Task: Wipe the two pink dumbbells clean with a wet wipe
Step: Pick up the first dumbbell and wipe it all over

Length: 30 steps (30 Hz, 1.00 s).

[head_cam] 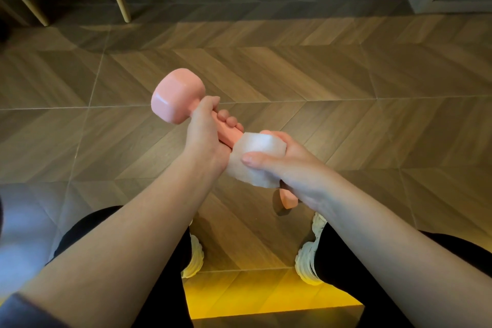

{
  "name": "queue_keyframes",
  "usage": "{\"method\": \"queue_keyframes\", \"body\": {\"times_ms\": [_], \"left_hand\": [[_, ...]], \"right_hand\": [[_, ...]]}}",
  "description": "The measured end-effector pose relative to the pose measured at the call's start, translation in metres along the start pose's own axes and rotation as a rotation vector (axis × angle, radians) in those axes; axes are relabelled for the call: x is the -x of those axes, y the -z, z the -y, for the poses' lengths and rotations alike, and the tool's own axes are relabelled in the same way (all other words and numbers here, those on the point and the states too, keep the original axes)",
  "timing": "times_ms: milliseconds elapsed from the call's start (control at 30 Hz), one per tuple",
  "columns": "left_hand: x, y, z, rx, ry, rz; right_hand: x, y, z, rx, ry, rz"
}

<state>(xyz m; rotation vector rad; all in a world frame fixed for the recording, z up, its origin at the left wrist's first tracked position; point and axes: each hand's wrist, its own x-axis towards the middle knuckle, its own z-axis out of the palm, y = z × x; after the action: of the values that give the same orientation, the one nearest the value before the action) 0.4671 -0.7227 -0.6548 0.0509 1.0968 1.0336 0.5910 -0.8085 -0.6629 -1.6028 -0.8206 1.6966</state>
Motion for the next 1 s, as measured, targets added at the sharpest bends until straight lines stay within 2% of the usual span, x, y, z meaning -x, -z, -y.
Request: {"method": "queue_keyframes", "body": {"times_ms": [133, 300, 533, 733, 1000], "left_hand": [[0.001, -0.001, -0.001, 0.027, 0.02, -0.011], [-0.002, 0.001, -0.009, 0.033, 0.012, 0.0], [-0.006, 0.004, -0.016, 0.051, 0.008, 0.0], [-0.001, 0.007, -0.013, 0.008, -0.005, 0.006], [0.001, 0.004, -0.009, -0.04, -0.004, -0.001]], "right_hand": [[-0.001, 0.002, 0.0, 0.014, 0.031, -0.01], [0.001, 0.005, 0.003, 0.031, 0.07, 0.059], [0.002, 0.011, 0.007, -0.195, 0.012, 0.222], [0.0, 0.003, 0.008, -0.213, -0.05, 0.145], [-0.004, -0.004, 0.002, -0.128, -0.014, 0.076]]}}
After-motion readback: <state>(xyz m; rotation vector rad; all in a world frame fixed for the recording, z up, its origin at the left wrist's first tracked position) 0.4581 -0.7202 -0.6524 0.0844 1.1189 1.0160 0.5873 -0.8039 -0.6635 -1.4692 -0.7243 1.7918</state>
